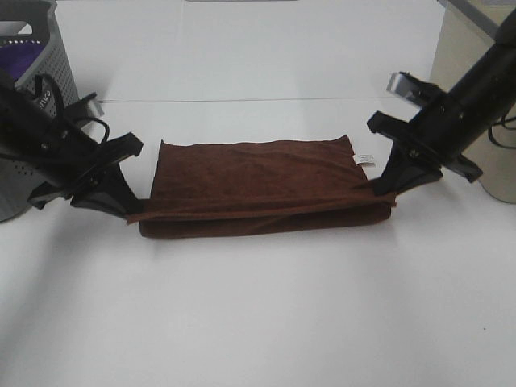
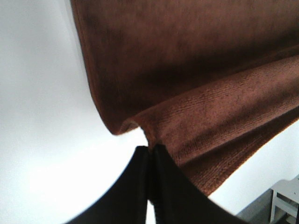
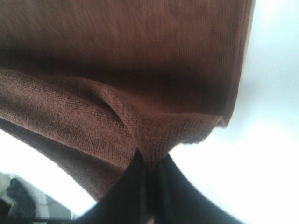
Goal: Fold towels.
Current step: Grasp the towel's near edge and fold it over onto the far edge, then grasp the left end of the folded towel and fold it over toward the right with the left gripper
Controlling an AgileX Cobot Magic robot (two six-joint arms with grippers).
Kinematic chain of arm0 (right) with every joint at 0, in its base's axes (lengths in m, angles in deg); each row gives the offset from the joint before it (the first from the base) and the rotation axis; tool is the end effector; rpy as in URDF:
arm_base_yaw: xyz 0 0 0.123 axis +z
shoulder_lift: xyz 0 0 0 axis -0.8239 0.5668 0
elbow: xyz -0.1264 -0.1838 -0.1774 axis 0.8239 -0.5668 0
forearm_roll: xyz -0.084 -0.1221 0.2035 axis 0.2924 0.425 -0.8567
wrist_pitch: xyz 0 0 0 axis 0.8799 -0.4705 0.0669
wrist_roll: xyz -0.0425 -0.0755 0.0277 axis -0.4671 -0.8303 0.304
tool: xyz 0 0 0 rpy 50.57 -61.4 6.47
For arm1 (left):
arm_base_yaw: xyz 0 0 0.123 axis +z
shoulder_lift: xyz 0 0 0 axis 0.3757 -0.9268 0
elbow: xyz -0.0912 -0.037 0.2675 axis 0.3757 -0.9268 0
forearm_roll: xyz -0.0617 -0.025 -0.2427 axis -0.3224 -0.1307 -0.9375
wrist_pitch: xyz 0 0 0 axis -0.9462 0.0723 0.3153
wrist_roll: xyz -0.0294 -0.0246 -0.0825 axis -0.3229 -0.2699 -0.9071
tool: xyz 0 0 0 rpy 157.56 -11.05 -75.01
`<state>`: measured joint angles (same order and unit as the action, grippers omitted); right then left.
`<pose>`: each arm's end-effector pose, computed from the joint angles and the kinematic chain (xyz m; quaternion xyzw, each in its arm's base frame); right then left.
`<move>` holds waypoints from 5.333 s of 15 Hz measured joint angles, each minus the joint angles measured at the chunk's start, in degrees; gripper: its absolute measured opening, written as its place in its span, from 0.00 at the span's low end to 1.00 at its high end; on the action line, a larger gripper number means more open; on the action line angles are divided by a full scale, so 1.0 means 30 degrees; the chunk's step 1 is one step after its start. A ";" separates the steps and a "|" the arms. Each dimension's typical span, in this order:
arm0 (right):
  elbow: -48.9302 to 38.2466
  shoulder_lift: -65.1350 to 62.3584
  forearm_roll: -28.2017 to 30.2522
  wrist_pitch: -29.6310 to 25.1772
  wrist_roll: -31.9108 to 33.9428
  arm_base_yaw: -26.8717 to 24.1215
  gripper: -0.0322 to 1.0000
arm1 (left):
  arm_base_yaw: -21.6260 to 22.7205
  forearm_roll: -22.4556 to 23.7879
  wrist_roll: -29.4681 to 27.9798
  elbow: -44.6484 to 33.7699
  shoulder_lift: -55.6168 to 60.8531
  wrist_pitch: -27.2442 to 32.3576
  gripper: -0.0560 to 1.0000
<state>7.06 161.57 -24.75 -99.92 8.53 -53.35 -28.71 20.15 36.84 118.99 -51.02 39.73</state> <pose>0.3785 0.0554 0.1610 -0.0241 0.9718 0.2339 0.0167 0.3509 -0.0888 0.1386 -0.0160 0.9591 -0.2801 0.0366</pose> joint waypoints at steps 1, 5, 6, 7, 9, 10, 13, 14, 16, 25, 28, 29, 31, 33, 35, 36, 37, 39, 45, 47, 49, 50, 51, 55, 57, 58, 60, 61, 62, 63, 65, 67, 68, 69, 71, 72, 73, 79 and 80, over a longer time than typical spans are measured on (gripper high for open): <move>0.1547 0.0382 0.0095 -0.0325 0.0229 0.0000 0.05 | 0.0000 0.0095 -0.0248 0.0783 0.0000 -0.0344 0.06; 0.6532 0.2827 0.0535 -0.0974 0.0573 0.0000 0.05 | 0.0000 0.0172 -0.0363 0.3973 -0.1108 -0.1585 0.06; 0.7697 0.3571 0.0592 -0.0974 0.0668 0.0000 0.05 | 0.0000 0.0210 -0.0363 0.4985 -0.1929 -0.1604 0.06; 0.9492 0.4736 0.0668 -0.0936 0.0764 0.0000 0.05 | 0.0000 0.0267 -0.0363 0.6341 -0.2979 -0.1757 0.06; 1.1211 0.6054 0.0726 -0.0879 0.0898 0.0000 0.05 | 0.0000 0.0286 -0.0363 0.7926 -0.4144 -0.2426 0.06; 1.1841 0.6665 0.0726 -0.0764 0.0974 0.0000 0.05 | 0.0000 0.0286 -0.0363 0.8613 -0.4545 -0.2731 0.06; 1.2204 0.7582 0.0726 0.0611 0.1031 0.0000 0.05 | 0.0000 0.0248 -0.0363 0.9626 -0.5577 -0.3075 0.06; 1.2204 0.7620 0.0726 0.0955 0.1031 0.0000 0.05 | 0.0000 0.0229 -0.0363 0.9721 -0.5882 -0.3075 0.06; 1.2204 0.7792 0.0630 0.1413 0.1031 0.0019 0.06 | -0.0019 0.0229 -0.0363 0.9740 -0.6092 -0.3113 0.07; 1.2204 0.7945 0.1280 0.1662 0.1031 -0.0076 0.84 | 0.0000 0.0191 -0.0363 0.9740 -0.6112 -0.3495 0.84; 1.2204 0.6933 0.1910 0.1222 0.1356 -0.0076 0.86 | 0.0000 -0.0057 -0.0382 0.9740 -0.6112 -0.3419 0.85; 1.2204 0.6379 0.3132 0.0554 0.2024 -0.0076 0.86 | 0.0000 -0.0191 -0.0592 0.9740 -0.6112 -0.3285 0.84; 1.2280 0.6016 0.4068 -0.0573 0.2273 -0.0076 0.86 | 0.0000 -0.0153 -0.1375 0.9740 -0.6226 -0.2998 0.81; 1.2280 0.6016 0.4431 -0.1280 0.2521 -0.0076 0.87 | 0.0134 0.0057 -0.2273 0.9740 -0.6761 -0.2578 0.79; 1.2280 0.6016 0.4431 -0.1280 0.2521 -0.0076 0.87 | 0.0210 0.0038 -0.2292 0.9740 -0.7009 -0.2559 0.79; 1.2280 0.6016 0.4488 -0.1280 0.2521 -0.0076 0.87 | 0.0248 -0.0286 -0.2292 0.9778 -0.7181 -0.2559 0.79; 1.2280 0.6016 0.4565 -0.1280 0.2521 -0.0076 0.87 | 0.0248 -0.0649 -0.2273 0.9836 -0.7353 -0.2578 0.79; 1.2280 0.6016 0.4641 -0.1280 0.2521 -0.0076 0.87 | 0.0210 -0.1853 -0.1623 0.9969 -0.7659 -0.2521 0.78; 1.2280 0.6016 0.4698 -0.1280 0.2521 -0.0076 0.87 | -0.0745 -0.2941 -0.0802 1.0103 -0.7964 -0.3247 0.74; 1.2280 0.6016 0.4698 -0.1280 0.2521 -0.0076 0.87 | -0.0783 -0.3438 -0.0840 1.0753 -0.8480 -0.2903 0.69; 1.2280 0.6016 0.4698 -0.1280 0.2521 -0.0076 0.87 | -0.0783 -0.3610 -0.0879 1.1593 -0.9110 -0.2196 0.56; 1.2280 0.6016 0.4698 -0.1280 0.2521 -0.0076 0.87 | -0.0802 -0.3610 -0.1050 1.1841 -0.9320 -0.2024 0.48; 1.2280 0.6016 0.4698 -0.1280 0.2521 -0.0076 0.87 | -0.0802 -0.3514 -0.1222 1.1879 -0.9435 -0.2005 0.38; 1.2280 0.6016 0.4756 -0.1280 0.2521 -0.0076 0.87 | -0.0821 -0.2235 -0.1356 1.1879 -0.9435 -0.1795 0.09; 1.2280 0.6016 0.4756 -0.1280 0.2521 -0.0076 0.87 | -0.0726 -0.1356 -0.1948 1.1879 -0.9186 -0.1375 0.09; 1.2280 0.6016 0.4756 -0.1299 0.2521 -0.0076 0.87 | -0.0611 -0.0286 -0.2636 1.1879 -0.8881 -0.1146 0.09; 1.2280 0.6016 0.4756 -0.1318 0.2521 -0.0076 0.87 | -0.0325 0.2426 -0.4412 1.1879 -0.7659 -0.0821 0.09; 1.2280 0.6016 0.4756 -0.1337 0.2521 -0.0076 0.87 | -0.0267 0.3743 -0.5252 1.1879 -0.7086 -0.0611 0.09; 1.2280 0.6016 0.4756 -0.1337 0.2521 -0.0076 0.87 | -0.0248 0.4832 -0.5940 1.1879 -0.6608 -0.0477 0.09; 1.2280 0.6016 0.4756 -0.1337 0.2521 -0.0076 0.87 | -0.0248 0.5290 -0.6417 1.1918 -0.6283 -0.0153 0.09; 1.2280 0.6016 0.4756 -0.1356 0.2521 -0.0076 0.87 | -0.0286 0.5424 -0.7487 1.2643 -0.6169 0.0993 0.09; 1.2280 0.6016 0.4756 -0.1375 0.2521 -0.0076 0.87 | -0.0535 0.5367 -0.8117 1.3541 -0.6169 0.1929 0.09; 1.2280 0.6016 0.4756 -0.1413 0.2521 -0.0076 0.87 | -0.0974 0.5252 -0.8384 1.4477 -0.6169 0.2445 0.09; 1.2280 0.6016 0.4756 -0.1413 0.2521 -0.0076 0.87 | -0.1853 0.5214 -0.8728 1.5833 -0.6169 0.2693 0.09; 1.2280 0.6016 0.4756 -0.1642 0.2521 -0.0076 0.87 | -0.3361 0.5157 -0.9206 1.7380 -0.6169 0.2559 0.09; 1.2280 0.6016 0.4756 -0.1719 0.2521 -0.0076 0.87 | -0.3973 0.5138 -0.9377 1.7647 -0.6264 0.2349 0.09; 1.2280 0.6016 0.4756 -0.1757 0.2521 -0.0076 0.87 | -0.4488 0.5099 -0.9568 1.7762 -0.6474 0.1833 0.09; 1.2280 0.6016 0.4717 -0.1757 0.2693 -0.0076 0.87 | -0.6704 0.4526 -0.9874 1.7762 -0.8327 -0.2330 0.09; 1.2280 0.6016 0.4717 -0.1757 0.2693 -0.0076 0.87 | -0.6952 0.4221 -0.9874 1.7762 -0.8652 -0.3285 0.09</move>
<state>43.90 179.61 -10.59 -105.19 16.61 -53.58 -49.57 32.81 7.22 172.28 -76.98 29.87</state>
